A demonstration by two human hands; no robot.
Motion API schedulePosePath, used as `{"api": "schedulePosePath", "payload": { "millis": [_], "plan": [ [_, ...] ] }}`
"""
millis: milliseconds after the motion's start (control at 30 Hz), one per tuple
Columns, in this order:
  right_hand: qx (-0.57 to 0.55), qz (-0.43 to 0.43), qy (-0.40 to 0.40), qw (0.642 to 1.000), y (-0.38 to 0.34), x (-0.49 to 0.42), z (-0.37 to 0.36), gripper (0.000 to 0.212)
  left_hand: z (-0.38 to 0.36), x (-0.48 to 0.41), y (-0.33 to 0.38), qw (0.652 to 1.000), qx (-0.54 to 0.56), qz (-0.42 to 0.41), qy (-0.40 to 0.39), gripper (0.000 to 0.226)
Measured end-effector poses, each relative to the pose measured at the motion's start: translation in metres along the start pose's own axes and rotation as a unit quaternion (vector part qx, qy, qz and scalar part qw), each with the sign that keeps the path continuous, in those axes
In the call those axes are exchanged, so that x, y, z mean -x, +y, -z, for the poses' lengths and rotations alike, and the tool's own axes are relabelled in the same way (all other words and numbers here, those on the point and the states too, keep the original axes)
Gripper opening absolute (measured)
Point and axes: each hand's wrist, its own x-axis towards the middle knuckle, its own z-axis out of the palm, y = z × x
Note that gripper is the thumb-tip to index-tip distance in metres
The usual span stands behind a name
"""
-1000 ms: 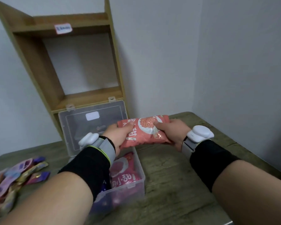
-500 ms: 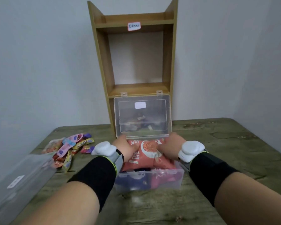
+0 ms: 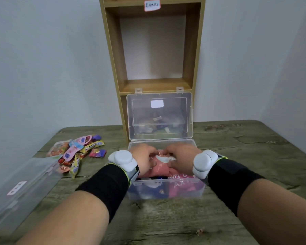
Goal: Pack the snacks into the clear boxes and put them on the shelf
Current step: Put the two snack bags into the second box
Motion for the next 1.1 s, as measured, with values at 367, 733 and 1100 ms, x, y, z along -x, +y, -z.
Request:
{"api": "schedulePosePath", "payload": {
  "millis": [367,733,1100],
  "plan": [
    [0.016,0.017,-0.007,1.000,0.006,-0.007,-0.004,0.044,0.008,-0.012,-0.013,0.999,0.011,-0.011,-0.049,0.041],
    [-0.328,-0.199,0.281,0.880,0.048,-0.034,0.029,0.082,0.056,-0.040,-0.032,0.775,0.531,0.238,0.248,0.052],
    [-0.358,-0.206,0.255,0.874,0.055,-0.041,0.040,0.097,0.075,-0.039,-0.031,0.771,0.586,0.194,0.157,0.079]
  ]
}}
